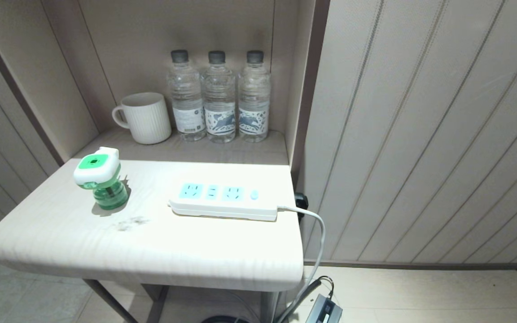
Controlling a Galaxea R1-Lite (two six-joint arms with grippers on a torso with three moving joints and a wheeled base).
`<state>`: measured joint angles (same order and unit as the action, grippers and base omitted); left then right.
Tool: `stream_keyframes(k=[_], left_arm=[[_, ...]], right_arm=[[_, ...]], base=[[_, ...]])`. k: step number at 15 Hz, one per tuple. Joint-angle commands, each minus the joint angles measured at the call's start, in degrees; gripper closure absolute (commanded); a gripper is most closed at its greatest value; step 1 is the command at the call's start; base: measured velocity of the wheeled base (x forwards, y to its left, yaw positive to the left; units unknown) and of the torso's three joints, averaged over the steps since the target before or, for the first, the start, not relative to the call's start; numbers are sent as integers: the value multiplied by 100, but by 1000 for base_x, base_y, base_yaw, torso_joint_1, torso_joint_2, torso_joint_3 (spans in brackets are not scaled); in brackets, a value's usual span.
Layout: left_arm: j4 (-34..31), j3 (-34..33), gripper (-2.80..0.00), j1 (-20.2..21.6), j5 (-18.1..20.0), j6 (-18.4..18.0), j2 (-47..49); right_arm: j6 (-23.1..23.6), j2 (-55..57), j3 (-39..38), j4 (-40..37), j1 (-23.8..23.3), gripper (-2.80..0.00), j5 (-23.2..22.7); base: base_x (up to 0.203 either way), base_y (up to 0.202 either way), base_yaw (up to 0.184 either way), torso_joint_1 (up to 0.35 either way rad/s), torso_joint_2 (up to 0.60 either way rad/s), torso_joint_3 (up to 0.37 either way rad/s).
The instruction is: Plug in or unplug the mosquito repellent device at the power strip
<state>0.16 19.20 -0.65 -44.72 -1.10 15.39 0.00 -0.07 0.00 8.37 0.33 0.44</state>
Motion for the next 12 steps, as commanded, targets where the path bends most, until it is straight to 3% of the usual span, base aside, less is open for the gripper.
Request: stream_keyframes(k=[1,2,4,5,6,7,9,10,12], left_arm=[[38,-532,0,159,108,52,-355],[162,-966,0,151,460,94,-476],[520,-1598,0,132,1813,24,-1021],[637,-1732,0,125,2569,-137,-1379],[742,-1837,0,120,3039,-324,-1530],[787,-1881,0,116,3472,-361,-1539],[867,-1905,0,94,4796,-313,-1538],[946,-1911,0,86,4865,-249,-1539],[1111,-1920,0,74,4498,145,-1539]], right_arm=[[0,7,0,12,2,0,0],[0,7,0,6,2,0,0],[26,7,0,15,2,0,0],[18,7,0,6,2,0,0],[18,7,0,6,2,0,0],[-47,7,0,6,2,0,4],[-97,7,0,15,2,0,0],[-97,7,0,15,2,0,9],[-105,7,0,15,2,0,9]], base=[[0,0,0,0,0,0],[0,0,0,0,0,0],[0,0,0,0,0,0],[0,0,0,0,0,0],[0,0,0,0,0,0],[0,0,0,0,0,0],[0,0,0,0,0,0],[0,0,0,0,0,0],[0,0,0,0,0,0]])
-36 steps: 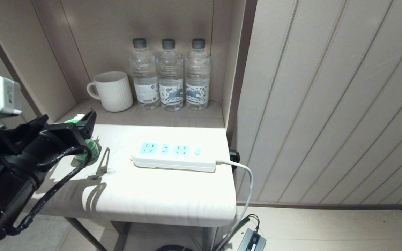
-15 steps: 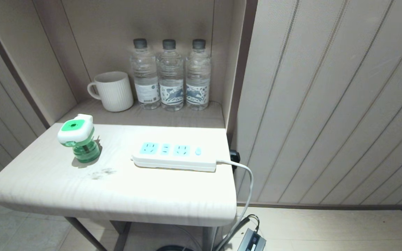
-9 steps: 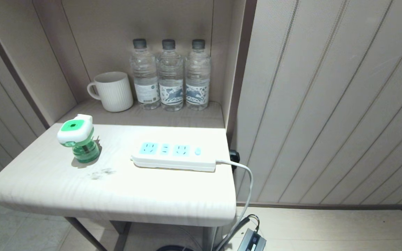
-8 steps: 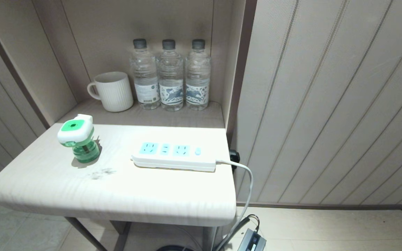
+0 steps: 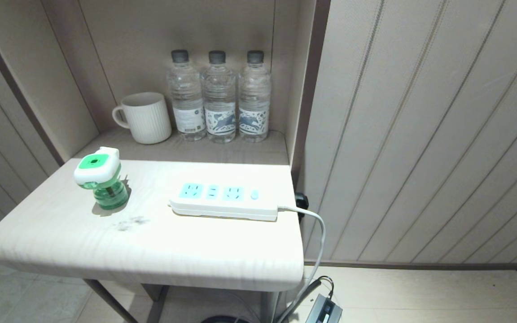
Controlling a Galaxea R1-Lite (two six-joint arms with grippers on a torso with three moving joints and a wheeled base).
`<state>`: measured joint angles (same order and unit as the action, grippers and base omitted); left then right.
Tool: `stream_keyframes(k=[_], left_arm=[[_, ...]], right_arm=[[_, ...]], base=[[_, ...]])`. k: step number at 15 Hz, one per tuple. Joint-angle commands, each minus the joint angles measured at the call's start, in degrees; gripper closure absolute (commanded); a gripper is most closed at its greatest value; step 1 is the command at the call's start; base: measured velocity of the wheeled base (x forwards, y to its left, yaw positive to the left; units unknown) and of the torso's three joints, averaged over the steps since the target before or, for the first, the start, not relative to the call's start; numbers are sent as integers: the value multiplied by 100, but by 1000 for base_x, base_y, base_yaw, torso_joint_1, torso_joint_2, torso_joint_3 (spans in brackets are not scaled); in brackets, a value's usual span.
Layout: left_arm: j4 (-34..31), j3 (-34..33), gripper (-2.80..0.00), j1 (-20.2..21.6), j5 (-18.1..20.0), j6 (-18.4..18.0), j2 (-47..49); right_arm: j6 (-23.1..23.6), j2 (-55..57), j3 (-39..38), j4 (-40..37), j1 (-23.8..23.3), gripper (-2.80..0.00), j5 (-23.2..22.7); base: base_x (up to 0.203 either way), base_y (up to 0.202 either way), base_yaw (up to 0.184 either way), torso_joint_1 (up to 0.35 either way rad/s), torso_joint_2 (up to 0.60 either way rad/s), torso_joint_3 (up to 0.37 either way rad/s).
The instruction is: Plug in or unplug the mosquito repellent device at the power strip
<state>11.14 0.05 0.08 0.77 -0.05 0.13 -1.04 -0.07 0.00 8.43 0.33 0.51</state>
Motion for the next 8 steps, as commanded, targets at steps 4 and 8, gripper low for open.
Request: stream_keyframes(k=[4,8], left_arm=[[28,-5,0,-8,-51,49,-13],[22,-5,0,-7,-51,52,-13]], right_arm=[[-1,7,0,10,2,0,2],[-9,7,0,10,2,0,19]], base=[[0,0,0,0,0,0],[0,0,0,0,0,0]])
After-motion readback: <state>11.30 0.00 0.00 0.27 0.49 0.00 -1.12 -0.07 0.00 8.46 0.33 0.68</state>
